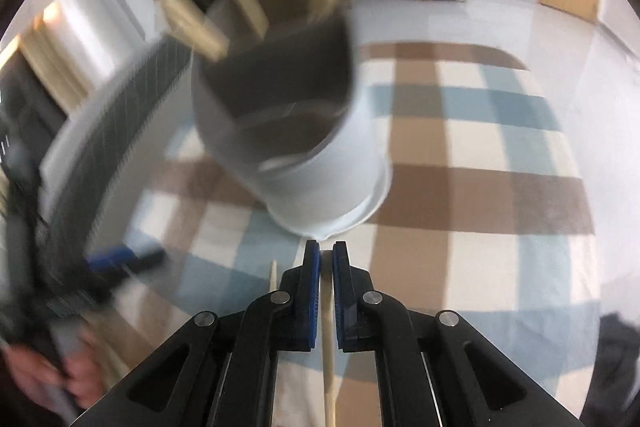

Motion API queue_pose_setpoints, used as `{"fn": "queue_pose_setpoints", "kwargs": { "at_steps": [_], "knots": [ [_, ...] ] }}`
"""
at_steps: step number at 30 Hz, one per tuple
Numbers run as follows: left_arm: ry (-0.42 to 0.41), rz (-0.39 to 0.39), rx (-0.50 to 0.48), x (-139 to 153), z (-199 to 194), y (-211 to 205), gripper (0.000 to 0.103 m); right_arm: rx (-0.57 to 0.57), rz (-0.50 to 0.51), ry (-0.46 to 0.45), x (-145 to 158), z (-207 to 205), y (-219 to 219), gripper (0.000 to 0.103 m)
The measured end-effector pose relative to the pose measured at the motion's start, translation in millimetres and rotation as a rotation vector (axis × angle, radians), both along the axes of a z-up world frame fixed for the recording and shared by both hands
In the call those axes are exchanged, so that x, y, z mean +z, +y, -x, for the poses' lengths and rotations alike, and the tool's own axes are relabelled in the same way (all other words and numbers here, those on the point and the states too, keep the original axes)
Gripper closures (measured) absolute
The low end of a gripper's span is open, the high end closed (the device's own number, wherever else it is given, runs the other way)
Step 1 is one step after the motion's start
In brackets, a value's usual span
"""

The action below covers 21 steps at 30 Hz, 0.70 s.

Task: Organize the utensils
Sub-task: 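Lift the chopstick with the right gripper while the left gripper grasps the last one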

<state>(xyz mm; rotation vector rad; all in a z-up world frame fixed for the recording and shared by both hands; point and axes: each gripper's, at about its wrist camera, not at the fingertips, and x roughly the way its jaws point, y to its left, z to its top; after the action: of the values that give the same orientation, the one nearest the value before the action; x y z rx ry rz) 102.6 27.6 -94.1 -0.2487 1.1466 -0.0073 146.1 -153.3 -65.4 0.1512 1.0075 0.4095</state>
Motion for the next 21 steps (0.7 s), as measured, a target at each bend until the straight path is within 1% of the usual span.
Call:
{"fn": "queue_pose_setpoints", "kwargs": {
  "at_steps": [2, 5, 6, 7, 8, 9, 12, 14, 15, 17, 18, 21],
  "knots": [
    [0.027, 0.016, -0.019, -4.1, -2.0, -15.6, 0.012, -0.038, -0.058, -0.013, 12.2, 6.8, -20.7, 0.097],
    [0.088, 0.01, -0.039, -15.5, -9.4, -38.3, 0.014, -0.087, -0.128, -0.032, 27.2, 20.6, -48.3, 0.098],
    [0.106, 0.007, -0.044, -20.1, -12.1, -45.2, 0.017, -0.1, -0.143, -0.037, 30.2, 24.9, -56.1, 0.098],
    [0.118, 0.003, -0.044, -22.5, -13.5, -49.6, 0.023, -0.114, -0.158, -0.045, 33.6, 30.0, -64.4, 0.098],
    [0.135, -0.005, -0.046, -25.9, -16.2, -55.4, 0.026, -0.125, -0.169, -0.049, 36.8, 29.0, -60.6, 0.098],
    [0.151, -0.012, -0.05, -28.9, -19.1, -60.9, 0.026, -0.134, -0.181, -0.052, 39.2, 31.2, -65.8, 0.097],
    [0.171, -0.059, -0.053, -35.1, -27.3, -72.6, 0.028, -0.148, -0.206, -0.072, 47.1, 38.3, -78.8, 0.098],
    [0.196, -0.075, -0.044, -41.2, -33.2, -77.1, 0.038, -0.153, -0.223, -0.08, 50.9, 42.9, -87.0, 0.097],
    [0.216, -0.081, -0.039, -45.1, -35.0, -78.6, 0.04, -0.154, -0.231, -0.085, 52.7, 44.7, -89.9, 0.097],
    [0.244, -0.14, -0.022, -47.5, -38.0, -85.1, 0.042, -0.154, -0.24, -0.097, 57.0, 48.2, -93.1, 0.097],
    [0.255, -0.152, -0.026, -48.9, -38.6, -88.5, 0.042, -0.155, -0.243, -0.101, 57.5, 48.2, -93.8, 0.097],
    [0.243, -0.195, -0.023, -50.1, -38.2, -94.4, 0.047, -0.157, -0.254, -0.11, 59.3, 48.6, -98.0, 0.097]
  ]
}}
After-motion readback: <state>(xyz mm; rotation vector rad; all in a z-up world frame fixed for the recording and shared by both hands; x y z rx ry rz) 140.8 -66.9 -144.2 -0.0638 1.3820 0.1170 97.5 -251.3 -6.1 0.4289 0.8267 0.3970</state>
